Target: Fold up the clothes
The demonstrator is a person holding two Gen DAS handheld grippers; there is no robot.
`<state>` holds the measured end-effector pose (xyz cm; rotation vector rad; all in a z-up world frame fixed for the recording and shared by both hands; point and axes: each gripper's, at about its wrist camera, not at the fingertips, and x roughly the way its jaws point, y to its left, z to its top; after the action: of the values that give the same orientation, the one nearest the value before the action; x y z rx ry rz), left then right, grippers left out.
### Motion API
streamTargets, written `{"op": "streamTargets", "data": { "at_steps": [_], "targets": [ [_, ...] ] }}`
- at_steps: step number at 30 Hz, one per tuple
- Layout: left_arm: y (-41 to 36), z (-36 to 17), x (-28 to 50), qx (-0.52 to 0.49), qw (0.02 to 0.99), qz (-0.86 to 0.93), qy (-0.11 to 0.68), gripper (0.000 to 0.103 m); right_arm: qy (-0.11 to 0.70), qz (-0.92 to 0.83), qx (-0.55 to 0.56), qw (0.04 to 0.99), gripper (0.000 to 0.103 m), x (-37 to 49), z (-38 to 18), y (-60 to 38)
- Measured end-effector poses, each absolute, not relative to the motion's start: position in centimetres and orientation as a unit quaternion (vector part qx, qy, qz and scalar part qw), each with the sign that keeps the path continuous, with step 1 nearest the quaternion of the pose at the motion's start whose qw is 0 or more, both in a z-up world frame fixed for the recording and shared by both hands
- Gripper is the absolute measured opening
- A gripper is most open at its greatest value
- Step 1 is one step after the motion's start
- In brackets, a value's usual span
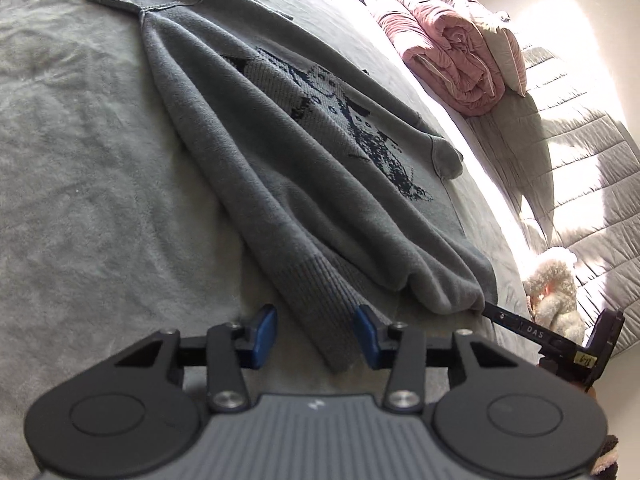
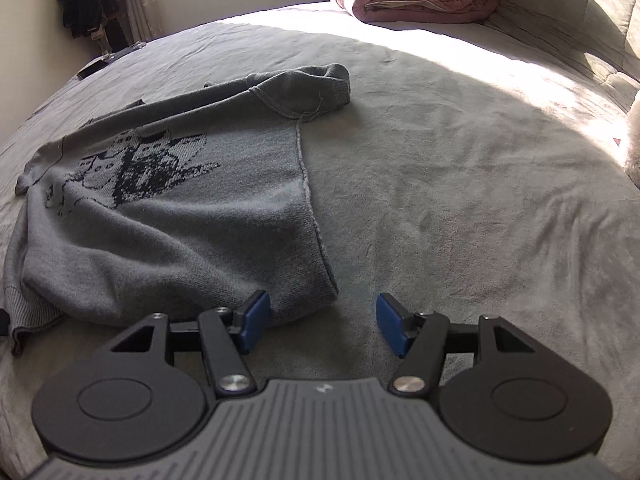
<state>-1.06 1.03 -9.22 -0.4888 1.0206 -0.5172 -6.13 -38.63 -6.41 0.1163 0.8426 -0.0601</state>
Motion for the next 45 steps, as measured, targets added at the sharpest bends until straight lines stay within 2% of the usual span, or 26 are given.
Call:
{"op": "streamTargets", "data": {
  "at_steps": [5, 9, 12, 16, 18, 20, 22, 34, 38, 45],
  "targets": [
    [0.9, -9.5, -1.4, -0.229, 0.820, -0.239, 0.467, 0.031, 0.416, -0.012, 0.020, 0.909, 0.063, -6.5, -6.5, -38.2],
    [1.1, -9.7, -1.3, -0.234, 0.822, -0.233, 0.465, 0.014, 0.417, -0.007, -0.002, 0.909, 0.063, -6.3, -6.8, -37.8],
    [1.3, -9.7, -1.4, -0.236, 0.822, -0.231, 0.463, 0.008, 0.405, -0.011, -0.010, 0.914, 0.063, -5.6, -7.0, -37.4],
    [1.5, -8.8, -1.8, -0.216, 0.827, -0.230, 0.465, 0.006, 0.388, -0.017, -0.021, 0.921, 0.061, -4.7, -7.3, -36.8],
    [1.9, -8.2, -2.0, -0.209, 0.827, -0.227, 0.470, 0.006, 0.379, -0.020, -0.027, 0.925, 0.052, -4.3, -7.4, -36.5],
    [2.6, -7.4, -2.2, -0.204, 0.829, -0.224, 0.470, 0.006, 0.376, -0.015, -0.022, 0.926, 0.030, -4.1, -7.2, -36.4],
    [3.3, -6.6, -2.4, -0.201, 0.832, -0.221, 0.468, 0.005, 0.379, -0.010, -0.007, 0.925, 0.016, -4.1, -6.8, -36.2],
    [9.1, -1.2, -5.7, -0.157, 0.856, -0.207, 0.447, 0.004, 0.425, 0.014, 0.159, 0.891, 0.011, -6.4, -2.7, -37.1],
    [10.4, -0.4, -6.7, -0.135, 0.863, -0.203, 0.443, 0.002, 0.439, 0.030, 0.168, 0.882, 0.011, -7.3, -1.7, -36.5],
    [11.4, -2.6, -7.1, -0.118, 0.854, -0.186, 0.472, 0.002, 0.461, 0.036, 0.152, 0.873, 0.011, -7.0, -1.7, -35.8]
  ]
}}
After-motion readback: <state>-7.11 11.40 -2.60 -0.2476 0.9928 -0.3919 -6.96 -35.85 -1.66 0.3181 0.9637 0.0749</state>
